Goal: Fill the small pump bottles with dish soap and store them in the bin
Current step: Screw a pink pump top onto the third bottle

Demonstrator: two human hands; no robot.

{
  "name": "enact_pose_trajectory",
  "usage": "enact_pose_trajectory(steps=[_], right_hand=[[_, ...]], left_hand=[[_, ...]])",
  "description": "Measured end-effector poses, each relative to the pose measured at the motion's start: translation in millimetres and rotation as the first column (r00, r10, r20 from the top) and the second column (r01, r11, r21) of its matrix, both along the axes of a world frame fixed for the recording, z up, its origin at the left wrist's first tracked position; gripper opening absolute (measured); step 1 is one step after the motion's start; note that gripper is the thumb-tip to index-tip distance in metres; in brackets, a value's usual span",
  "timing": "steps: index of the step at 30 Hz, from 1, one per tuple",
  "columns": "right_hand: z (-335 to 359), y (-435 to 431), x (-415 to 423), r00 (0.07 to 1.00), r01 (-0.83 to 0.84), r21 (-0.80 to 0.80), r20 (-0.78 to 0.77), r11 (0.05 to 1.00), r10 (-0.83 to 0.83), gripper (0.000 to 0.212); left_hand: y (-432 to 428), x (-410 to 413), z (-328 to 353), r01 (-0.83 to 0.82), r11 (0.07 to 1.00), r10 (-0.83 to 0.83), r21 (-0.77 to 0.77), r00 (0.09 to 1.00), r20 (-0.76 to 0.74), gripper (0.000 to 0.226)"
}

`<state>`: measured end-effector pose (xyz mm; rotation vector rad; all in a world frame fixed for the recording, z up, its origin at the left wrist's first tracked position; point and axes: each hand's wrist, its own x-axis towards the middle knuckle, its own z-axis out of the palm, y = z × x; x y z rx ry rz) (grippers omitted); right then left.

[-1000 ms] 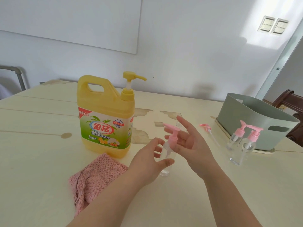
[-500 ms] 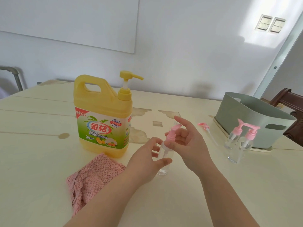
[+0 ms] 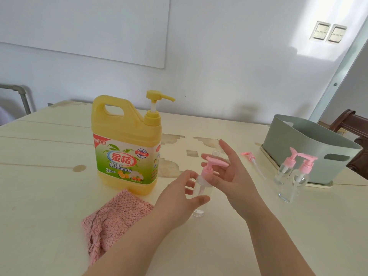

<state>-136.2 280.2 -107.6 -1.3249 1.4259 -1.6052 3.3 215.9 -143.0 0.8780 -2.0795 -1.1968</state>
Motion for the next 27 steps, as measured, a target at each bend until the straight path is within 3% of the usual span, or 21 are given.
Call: enact_pose_trajectory(steps=[3, 7, 14, 21, 25, 27], right_hand=[[2, 2, 1, 1.0, -0.005, -0.009, -0.011, 1.0, 0.004, 0.068], [0, -3, 1, 0.998, 0.038, -0.012, -0.046, 0.999, -0.039, 0.072], [5, 1, 0, 0.996, -0.055, 0.042, -0.067, 0.998, 0.058, 0.057], [4, -2, -1, 0.991, 0.053, 0.042, -0.126, 0.998, -0.047, 0.044], [3, -3, 0, 0.986, 0.085, 0.06, -0.145, 0.995, -0.076, 0.047], [3, -3, -6, 0.981, 0.015, 0.098, -0.192, 0.995, 0.005, 0.034]], left_hand=[[0, 0, -1, -0.003, 1.0, 0.003, -0.001, 1.0, 0.0, 0.036], [-1, 0, -1, 0.008, 1.0, -0.008, 0.001, 1.0, 0.001, 0.035], [-3, 0, -2, 0.017, 0.999, -0.016, -0.033, 1.0, 0.025, 0.044], [-4, -2, 1, 0.041, 0.987, -0.022, -0.153, 0.992, 0.122, 0.05], [-8, 0, 5, 0.098, 0.991, -0.087, -0.086, 0.989, 0.123, 0.046], [-12, 1, 8, 0.145, 0.989, -0.141, -0.026, 0.983, 0.12, 0.044]])
